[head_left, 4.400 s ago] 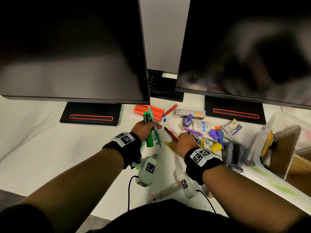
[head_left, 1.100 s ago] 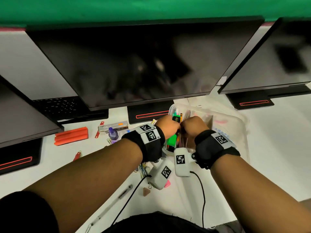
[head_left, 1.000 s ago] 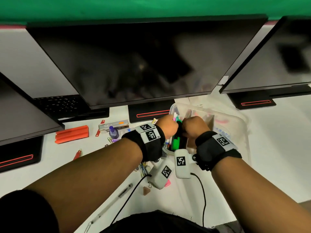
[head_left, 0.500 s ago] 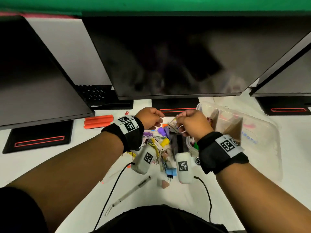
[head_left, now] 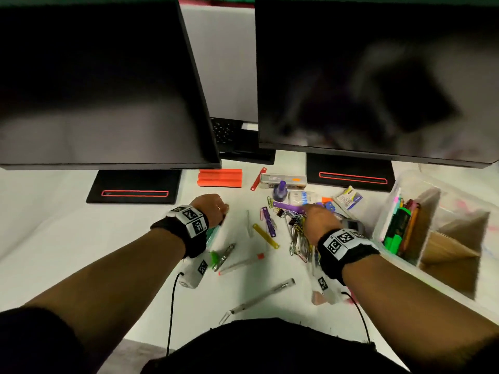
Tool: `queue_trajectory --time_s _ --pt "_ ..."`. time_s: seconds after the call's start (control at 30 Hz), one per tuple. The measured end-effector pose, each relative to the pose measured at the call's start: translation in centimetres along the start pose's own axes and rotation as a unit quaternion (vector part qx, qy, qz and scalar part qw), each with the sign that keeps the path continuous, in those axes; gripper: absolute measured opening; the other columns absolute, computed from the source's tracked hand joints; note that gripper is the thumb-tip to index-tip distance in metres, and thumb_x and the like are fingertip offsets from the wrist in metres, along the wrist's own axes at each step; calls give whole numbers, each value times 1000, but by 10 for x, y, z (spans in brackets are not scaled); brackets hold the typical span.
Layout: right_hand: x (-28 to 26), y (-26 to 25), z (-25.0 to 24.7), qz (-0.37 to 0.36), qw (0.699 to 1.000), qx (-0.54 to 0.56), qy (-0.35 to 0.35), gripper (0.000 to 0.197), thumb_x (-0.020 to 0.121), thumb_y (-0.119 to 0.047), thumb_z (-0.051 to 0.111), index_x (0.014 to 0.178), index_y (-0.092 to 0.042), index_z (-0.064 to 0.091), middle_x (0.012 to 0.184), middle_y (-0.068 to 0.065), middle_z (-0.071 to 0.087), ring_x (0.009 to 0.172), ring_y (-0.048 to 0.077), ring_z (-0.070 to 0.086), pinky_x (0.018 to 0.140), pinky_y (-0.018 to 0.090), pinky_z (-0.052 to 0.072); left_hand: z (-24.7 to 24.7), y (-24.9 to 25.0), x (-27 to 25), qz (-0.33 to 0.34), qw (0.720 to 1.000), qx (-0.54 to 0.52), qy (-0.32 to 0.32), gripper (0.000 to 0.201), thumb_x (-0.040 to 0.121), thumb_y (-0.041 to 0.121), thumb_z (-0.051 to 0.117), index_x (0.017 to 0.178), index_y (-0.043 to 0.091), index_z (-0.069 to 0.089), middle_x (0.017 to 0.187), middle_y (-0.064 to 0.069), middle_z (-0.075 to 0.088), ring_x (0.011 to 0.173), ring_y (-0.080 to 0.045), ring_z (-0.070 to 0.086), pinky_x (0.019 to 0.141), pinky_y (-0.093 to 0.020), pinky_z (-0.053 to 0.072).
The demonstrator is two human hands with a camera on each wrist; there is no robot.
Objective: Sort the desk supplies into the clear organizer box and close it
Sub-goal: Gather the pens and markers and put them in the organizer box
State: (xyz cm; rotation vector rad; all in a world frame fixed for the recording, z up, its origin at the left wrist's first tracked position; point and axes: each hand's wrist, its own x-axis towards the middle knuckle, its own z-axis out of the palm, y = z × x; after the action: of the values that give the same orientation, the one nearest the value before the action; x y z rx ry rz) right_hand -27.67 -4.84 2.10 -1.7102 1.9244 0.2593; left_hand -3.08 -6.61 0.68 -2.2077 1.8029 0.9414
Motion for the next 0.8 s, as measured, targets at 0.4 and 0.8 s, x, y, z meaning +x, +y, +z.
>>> queue_trajectory --time_s 0.4,0.8 --pt "16 -8 16 -46 999 -18 0 37 91 -1 37 125 -8 51 128 17 57 117 31 56 97 36 48 19 -18 4 -3 999 41 19 36 86 26 58 119 13 53 118 -10 61 104 -28 60 86 -36 51" --pt "-8 -22 24 -168 982 -20 82 23 90 -23 48 104 -10 62 102 16 68 97 34 59 78 34 47 26 -5 5 17 999 29 5 31 84 16 56 113 9 52 113 -11 62 103 -29 59 76 -32 46"
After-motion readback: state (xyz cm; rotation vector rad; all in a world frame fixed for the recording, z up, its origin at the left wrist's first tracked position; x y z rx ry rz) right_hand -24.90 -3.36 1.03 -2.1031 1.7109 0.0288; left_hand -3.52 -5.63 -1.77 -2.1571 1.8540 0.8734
